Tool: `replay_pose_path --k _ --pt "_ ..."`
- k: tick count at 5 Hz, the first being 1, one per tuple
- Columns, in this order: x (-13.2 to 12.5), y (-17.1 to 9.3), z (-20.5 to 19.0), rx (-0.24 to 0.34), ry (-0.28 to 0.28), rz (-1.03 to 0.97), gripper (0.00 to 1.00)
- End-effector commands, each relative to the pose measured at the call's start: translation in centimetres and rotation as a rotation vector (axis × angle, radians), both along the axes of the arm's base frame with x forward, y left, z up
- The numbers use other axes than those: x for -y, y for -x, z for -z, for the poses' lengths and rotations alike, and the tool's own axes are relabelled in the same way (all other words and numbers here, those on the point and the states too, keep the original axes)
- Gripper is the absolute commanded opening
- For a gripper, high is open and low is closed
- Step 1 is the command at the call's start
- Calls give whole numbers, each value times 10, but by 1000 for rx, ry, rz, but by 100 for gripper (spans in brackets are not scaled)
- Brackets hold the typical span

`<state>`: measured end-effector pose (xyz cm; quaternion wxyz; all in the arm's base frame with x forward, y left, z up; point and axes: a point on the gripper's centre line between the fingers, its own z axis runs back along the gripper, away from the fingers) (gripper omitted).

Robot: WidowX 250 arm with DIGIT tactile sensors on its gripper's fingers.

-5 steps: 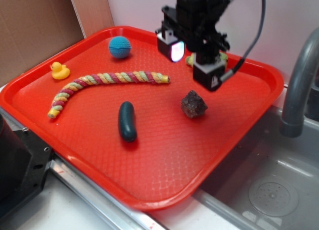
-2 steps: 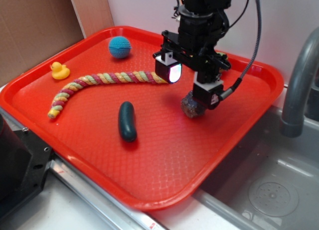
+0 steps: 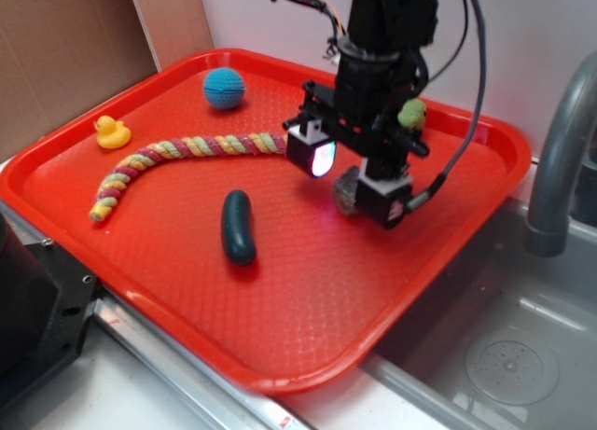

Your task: Grab the rock.

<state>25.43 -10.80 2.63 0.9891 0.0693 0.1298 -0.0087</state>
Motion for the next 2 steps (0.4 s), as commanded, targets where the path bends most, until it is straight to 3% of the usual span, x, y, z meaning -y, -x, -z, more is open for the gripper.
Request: replay_pose_path --k 1,2 --pt "2 2 -5 31 24 -18 0" --pt "1 1 -9 40 63 -26 0"
